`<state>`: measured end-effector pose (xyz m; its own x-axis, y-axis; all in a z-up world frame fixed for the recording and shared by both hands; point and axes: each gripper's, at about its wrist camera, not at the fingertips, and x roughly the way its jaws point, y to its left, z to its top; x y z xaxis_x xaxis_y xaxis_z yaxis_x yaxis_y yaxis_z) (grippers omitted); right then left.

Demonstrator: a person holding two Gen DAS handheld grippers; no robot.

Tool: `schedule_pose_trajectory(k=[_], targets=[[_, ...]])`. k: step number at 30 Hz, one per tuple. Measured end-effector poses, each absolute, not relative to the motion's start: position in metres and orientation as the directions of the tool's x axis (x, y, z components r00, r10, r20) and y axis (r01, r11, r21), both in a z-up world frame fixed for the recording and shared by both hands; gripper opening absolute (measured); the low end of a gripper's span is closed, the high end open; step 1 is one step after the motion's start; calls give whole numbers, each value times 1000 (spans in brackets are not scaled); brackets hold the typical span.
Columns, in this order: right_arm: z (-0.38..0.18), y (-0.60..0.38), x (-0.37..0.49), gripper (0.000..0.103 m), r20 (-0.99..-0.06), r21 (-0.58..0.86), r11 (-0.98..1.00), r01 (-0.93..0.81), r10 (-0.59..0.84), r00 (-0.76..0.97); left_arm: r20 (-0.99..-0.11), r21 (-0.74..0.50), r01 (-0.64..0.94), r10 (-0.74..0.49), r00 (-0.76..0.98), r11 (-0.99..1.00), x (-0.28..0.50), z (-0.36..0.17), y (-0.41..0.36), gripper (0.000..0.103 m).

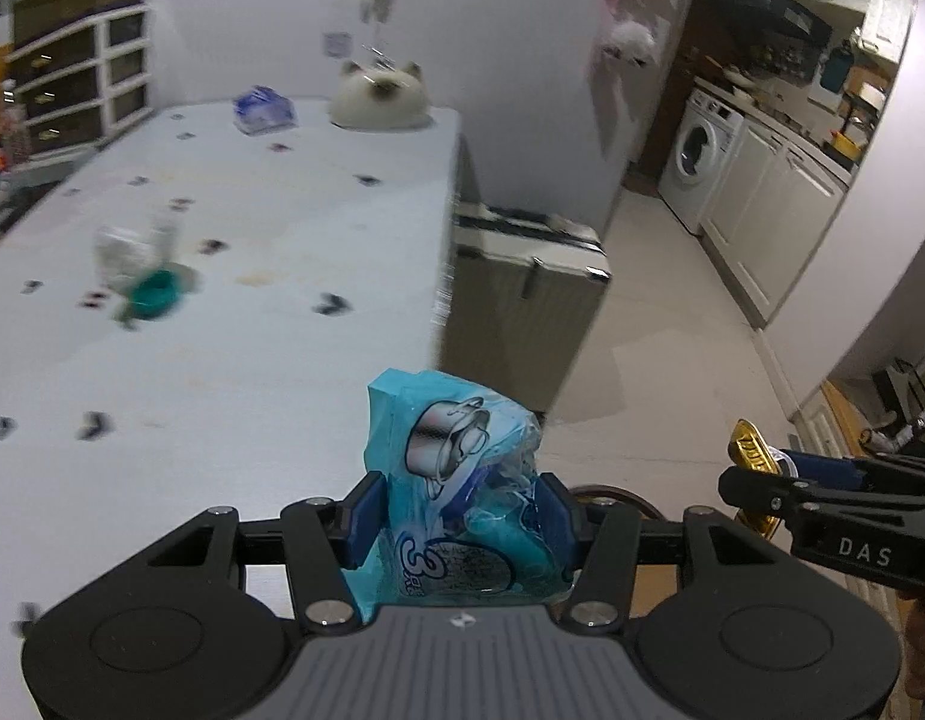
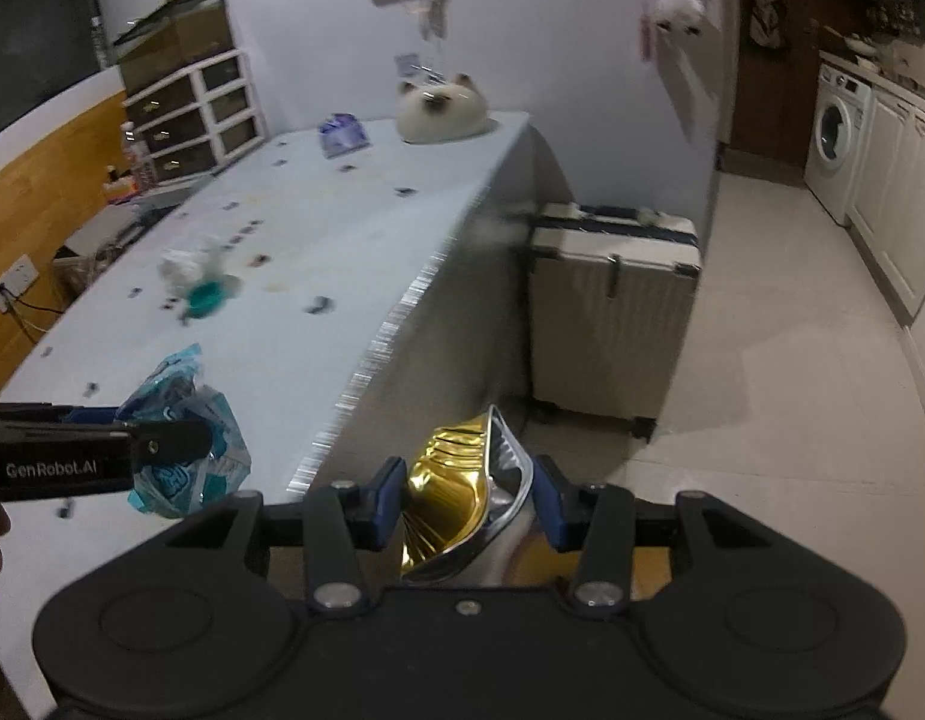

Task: Collect trash
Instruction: 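Carry the blue wrapper and gold foil wrapper with both grippers over the trash bin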

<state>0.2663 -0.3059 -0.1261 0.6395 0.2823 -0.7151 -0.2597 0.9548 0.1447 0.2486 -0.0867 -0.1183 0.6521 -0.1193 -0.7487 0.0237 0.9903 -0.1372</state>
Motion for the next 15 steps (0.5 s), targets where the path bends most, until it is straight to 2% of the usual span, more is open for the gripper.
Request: schedule_pose_trajectory(k=[8,15], targets=[[-190,-376,292,47,-764,166,975,-149,222,606,-808,-166,98,-192,557,981,293,-188,-151,55],[-260,-411,298,47,-836,211,976,-51,207,509,-857,-174,142,-221,465,974,327,-253,-183,55]])
